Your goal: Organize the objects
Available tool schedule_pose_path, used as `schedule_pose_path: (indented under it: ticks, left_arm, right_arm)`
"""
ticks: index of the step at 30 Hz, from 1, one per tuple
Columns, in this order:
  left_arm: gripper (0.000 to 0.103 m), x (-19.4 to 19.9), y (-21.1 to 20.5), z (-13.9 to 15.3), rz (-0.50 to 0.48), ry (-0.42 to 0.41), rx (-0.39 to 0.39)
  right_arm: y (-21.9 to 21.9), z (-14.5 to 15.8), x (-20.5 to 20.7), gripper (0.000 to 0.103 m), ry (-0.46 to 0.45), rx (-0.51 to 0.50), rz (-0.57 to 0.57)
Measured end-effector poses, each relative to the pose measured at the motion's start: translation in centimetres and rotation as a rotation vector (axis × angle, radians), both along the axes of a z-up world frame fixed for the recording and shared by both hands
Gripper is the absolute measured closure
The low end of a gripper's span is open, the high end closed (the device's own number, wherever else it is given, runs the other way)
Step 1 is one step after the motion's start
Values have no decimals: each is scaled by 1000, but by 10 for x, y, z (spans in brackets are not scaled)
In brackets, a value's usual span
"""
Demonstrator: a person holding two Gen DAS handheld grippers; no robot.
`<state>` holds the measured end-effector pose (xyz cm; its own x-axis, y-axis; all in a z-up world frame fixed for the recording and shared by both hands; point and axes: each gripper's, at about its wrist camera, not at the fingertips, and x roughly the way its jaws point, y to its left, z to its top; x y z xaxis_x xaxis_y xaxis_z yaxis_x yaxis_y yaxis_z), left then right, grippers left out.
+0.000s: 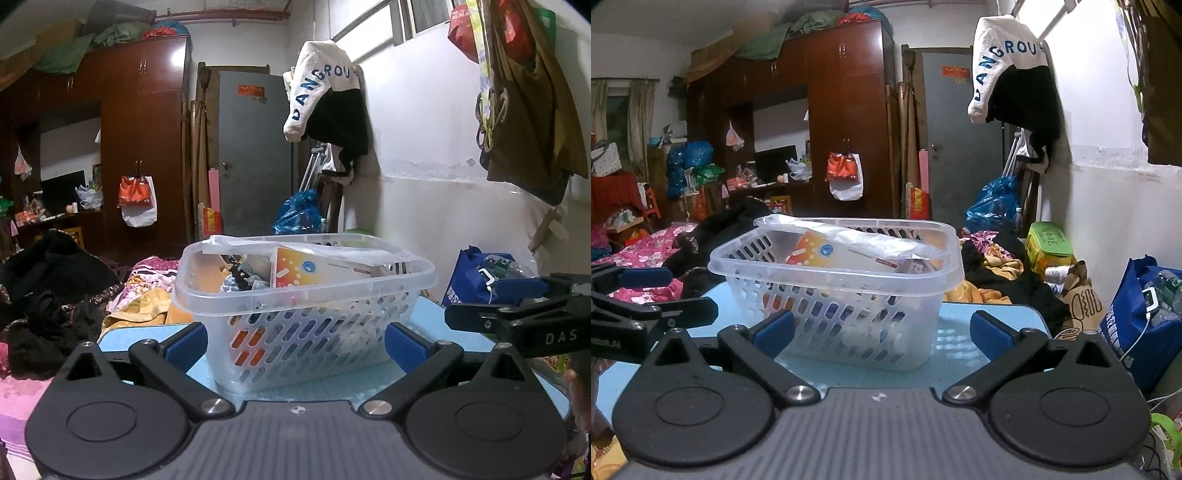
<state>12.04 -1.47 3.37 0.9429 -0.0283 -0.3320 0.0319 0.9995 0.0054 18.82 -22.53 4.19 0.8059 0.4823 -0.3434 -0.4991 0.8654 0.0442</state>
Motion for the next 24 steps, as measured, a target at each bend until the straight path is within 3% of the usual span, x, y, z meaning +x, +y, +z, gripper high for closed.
schedule_pose_path:
  ticks: [24]
  left_arm:
    - [0, 0, -5, -2, -12, 9, 4]
  right_arm:
    - [-4, -6, 4, 0, 13, 13, -3]
